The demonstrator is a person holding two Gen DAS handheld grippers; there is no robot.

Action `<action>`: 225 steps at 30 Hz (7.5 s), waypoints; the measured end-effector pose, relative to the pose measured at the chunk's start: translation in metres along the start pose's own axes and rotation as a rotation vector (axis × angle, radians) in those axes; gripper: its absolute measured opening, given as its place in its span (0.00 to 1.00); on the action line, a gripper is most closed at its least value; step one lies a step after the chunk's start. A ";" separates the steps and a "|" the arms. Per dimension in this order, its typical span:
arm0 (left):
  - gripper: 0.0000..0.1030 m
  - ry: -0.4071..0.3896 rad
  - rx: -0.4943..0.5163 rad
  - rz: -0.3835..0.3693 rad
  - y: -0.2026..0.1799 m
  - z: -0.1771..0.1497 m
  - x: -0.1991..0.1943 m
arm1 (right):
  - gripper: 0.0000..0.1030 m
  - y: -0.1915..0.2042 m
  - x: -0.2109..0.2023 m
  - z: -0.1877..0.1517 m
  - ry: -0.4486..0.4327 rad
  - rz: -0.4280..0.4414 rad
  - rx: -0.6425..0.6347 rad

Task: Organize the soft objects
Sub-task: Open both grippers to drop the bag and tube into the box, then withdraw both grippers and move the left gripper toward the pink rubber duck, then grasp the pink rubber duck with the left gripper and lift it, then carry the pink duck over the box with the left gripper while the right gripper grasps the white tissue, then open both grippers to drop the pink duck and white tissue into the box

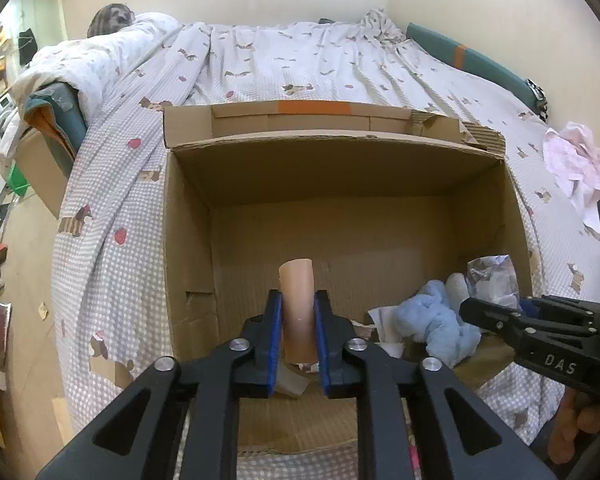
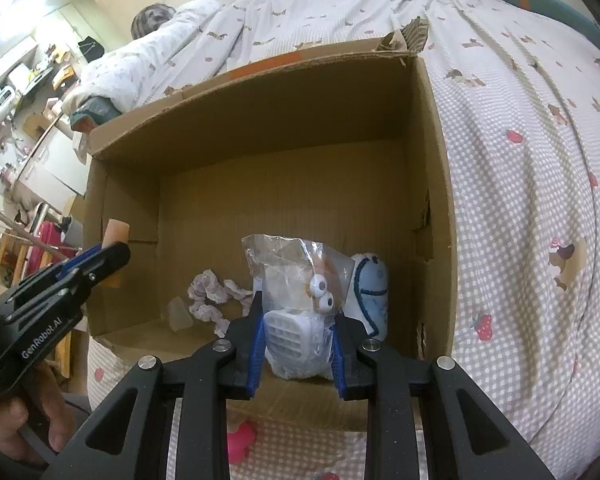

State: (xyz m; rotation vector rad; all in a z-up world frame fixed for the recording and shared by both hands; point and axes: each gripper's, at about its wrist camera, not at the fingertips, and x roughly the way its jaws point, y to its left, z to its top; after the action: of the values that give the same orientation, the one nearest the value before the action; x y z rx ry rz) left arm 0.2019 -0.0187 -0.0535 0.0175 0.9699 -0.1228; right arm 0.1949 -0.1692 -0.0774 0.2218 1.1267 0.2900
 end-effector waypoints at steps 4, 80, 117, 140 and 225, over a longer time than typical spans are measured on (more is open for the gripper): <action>0.31 0.003 0.003 0.007 -0.001 0.000 -0.001 | 0.38 -0.002 -0.002 0.001 -0.012 0.009 0.014; 0.87 0.233 -0.181 -0.073 0.008 -0.107 -0.032 | 1.00 -0.025 -0.042 -0.081 0.053 -0.109 0.152; 0.35 0.386 -0.036 -0.185 -0.042 -0.112 -0.001 | 1.00 -0.026 -0.018 -0.075 0.112 0.026 0.207; 0.35 0.248 -0.205 0.014 0.037 -0.091 -0.033 | 0.53 0.073 0.091 -0.093 0.370 -0.068 -0.147; 0.35 0.083 -0.030 0.021 0.003 -0.010 0.008 | 0.16 0.007 -0.004 0.012 0.030 0.095 -0.024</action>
State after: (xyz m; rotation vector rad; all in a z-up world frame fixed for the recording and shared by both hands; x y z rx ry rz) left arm 0.1988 -0.0158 -0.0655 0.0055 1.0537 -0.0892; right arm 0.2030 -0.1641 -0.0668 0.2509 1.1432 0.3917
